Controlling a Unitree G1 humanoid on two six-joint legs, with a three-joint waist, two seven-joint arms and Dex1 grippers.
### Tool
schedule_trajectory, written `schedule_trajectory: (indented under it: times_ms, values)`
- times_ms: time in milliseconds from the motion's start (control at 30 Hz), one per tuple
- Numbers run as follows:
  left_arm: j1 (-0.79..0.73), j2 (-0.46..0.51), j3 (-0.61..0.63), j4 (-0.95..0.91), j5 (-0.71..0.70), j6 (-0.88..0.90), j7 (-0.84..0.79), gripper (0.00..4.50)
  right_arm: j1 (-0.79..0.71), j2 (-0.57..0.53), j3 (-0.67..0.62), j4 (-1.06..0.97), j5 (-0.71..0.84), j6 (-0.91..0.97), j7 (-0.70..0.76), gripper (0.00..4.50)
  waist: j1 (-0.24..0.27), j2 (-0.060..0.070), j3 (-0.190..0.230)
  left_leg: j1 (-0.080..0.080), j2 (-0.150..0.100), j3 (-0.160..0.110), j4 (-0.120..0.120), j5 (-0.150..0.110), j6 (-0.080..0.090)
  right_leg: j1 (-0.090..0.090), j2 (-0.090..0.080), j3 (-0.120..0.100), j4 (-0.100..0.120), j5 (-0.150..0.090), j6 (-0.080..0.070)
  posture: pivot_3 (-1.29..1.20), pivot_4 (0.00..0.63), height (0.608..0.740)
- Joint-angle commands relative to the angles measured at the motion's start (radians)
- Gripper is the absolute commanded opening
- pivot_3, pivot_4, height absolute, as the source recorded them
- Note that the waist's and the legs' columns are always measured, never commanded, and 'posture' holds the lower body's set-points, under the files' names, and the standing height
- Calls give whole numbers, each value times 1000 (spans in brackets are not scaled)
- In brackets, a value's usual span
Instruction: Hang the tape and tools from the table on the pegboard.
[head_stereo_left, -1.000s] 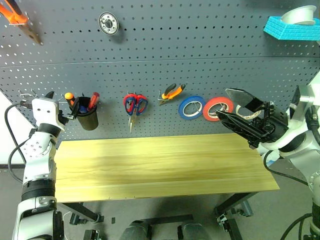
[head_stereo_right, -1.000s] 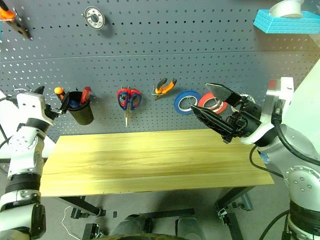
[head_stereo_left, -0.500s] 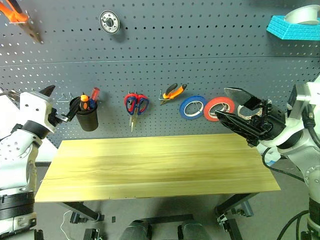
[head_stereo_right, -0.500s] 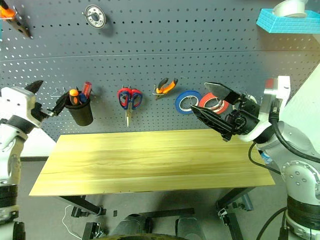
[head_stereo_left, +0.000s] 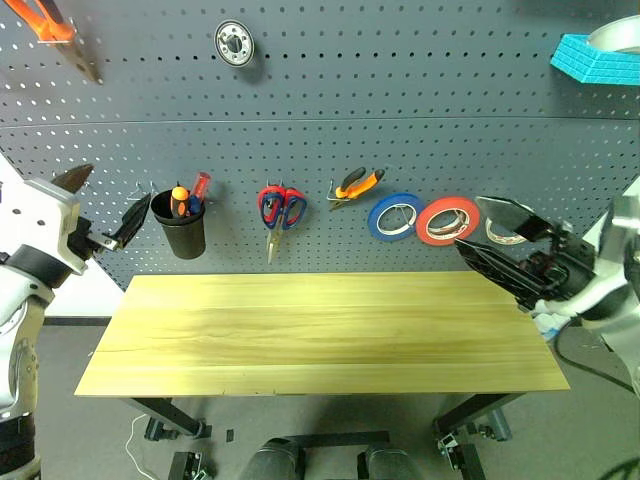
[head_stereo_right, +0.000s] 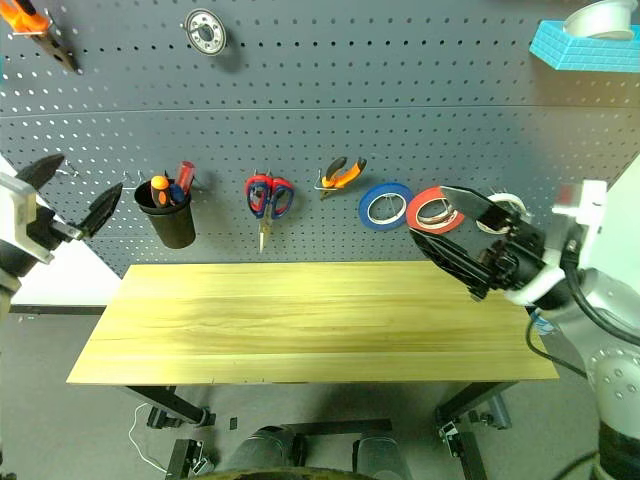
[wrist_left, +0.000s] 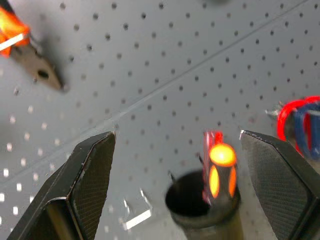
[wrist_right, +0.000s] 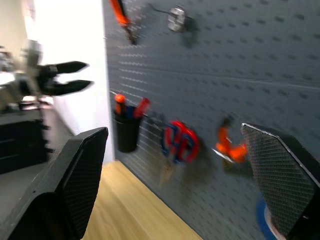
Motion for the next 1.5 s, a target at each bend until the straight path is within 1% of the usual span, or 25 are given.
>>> schedule_trajectory:
  times_ms: [33, 100, 233, 333, 433, 600, 667, 833, 900, 1067, 1233, 1500]
  values:
    - [8, -40, -16, -14, -21, 1, -4, 4158, 58, 48, -16, -31, -41, -51, -12, 4500, 1, 0, 0, 0, 0, 0, 0, 0, 0, 0, 0, 0, 0, 0, 0, -45, 0, 717]
    - [5, -73, -45, 21, -19, -15, -18, 4158, 81, 68, 25, -12, -120, -87, -14, 4500, 1, 1, -1, 2, 0, 0, 0, 0, 0, 2, 0, 0, 0, 0, 0, -47, 0, 717]
    - [51, -134, -101, 102, -3, -47, -64, 4158, 98, 135, 83, 19, -203, -130, -51, 4500, -8, 3, -3, 5, 0, 1, 0, 0, 0, 5, 0, 0, -1, -2, -3, -55, 0, 717]
    - [81, -190, -115, 159, -9, -49, -54, 4158, 157, 171, 156, 55, -334, -182, -66, 4500, -7, 2, -4, 5, 0, 1, -1, 0, 0, 4, 0, 0, -1, 0, -1, -50, 0, 717]
    - [124, -222, -133, 223, 14, -79, -64, 4158, 211, 198, 190, 72, -376, -215, -56, 4500, -5, 2, -4, 4, 0, 0, -2, 0, 0, 4, 0, 0, -2, 0, -1, -49, 0, 717]
    - [202, -264, -151, 286, 20, -113, -90, 4158, 277, 236, 202, 83, -377, -242, -39, 4500, -5, 2, -6, 4, 0, 0, -2, 0, 0, 4, 0, 0, -3, 0, -1, -50, 0, 717]
    - [208, -274, -155, 311, 27, -128, -92, 4158, 292, 245, 205, 87, -376, -248, -33, 4500, -5, 3, -6, 5, 1, 0, -1, -1, -1, 5, 0, 0, -3, -2, -3, -49, 0, 717]
    - [229, -297, -174, 386, 21, -137, -119, 4158, 334, 275, 213, 115, -386, -272, -21, 4500, -5, 5, -9, 10, 1, 0, -2, -2, -3, 11, 0, 0, -5, -3, -4, -49, 0, 717]
    - [248, -309, -184, 396, 4, -142, -153, 4158, 347, 287, 213, 128, -392, -283, -21, 4500, -6, 5, -9, 13, 1, 0, -3, -3, -2, 15, 0, 0, -7, -4, -7, -50, 0, 717]
    - [263, -332, -209, 447, 1, -159, -211, 4158, 391, 332, 220, 181, -414, -336, -7, 4500, -6, 5, -10, 14, 1, 0, -4, -4, -2, 16, 0, 0, -10, -4, -7, -49, 0, 717]
    - [256, -338, -220, 478, -19, -159, -259, 4158, 414, 352, 237, 196, -412, -354, 17, 4500, -6, 8, -11, 14, 1, 0, -4, -4, -2, 16, 0, 0, -10, -4, -7, -51, 0, 717]
    - [271, -326, -217, 495, -83, -102, -378, 4158, 477, 355, 251, 198, -382, -340, 72, 4500, -7, 10, -13, 13, 1, 0, -5, -4, -1, 16, -1, 0, -11, -5, -7, -54, 0, 717]
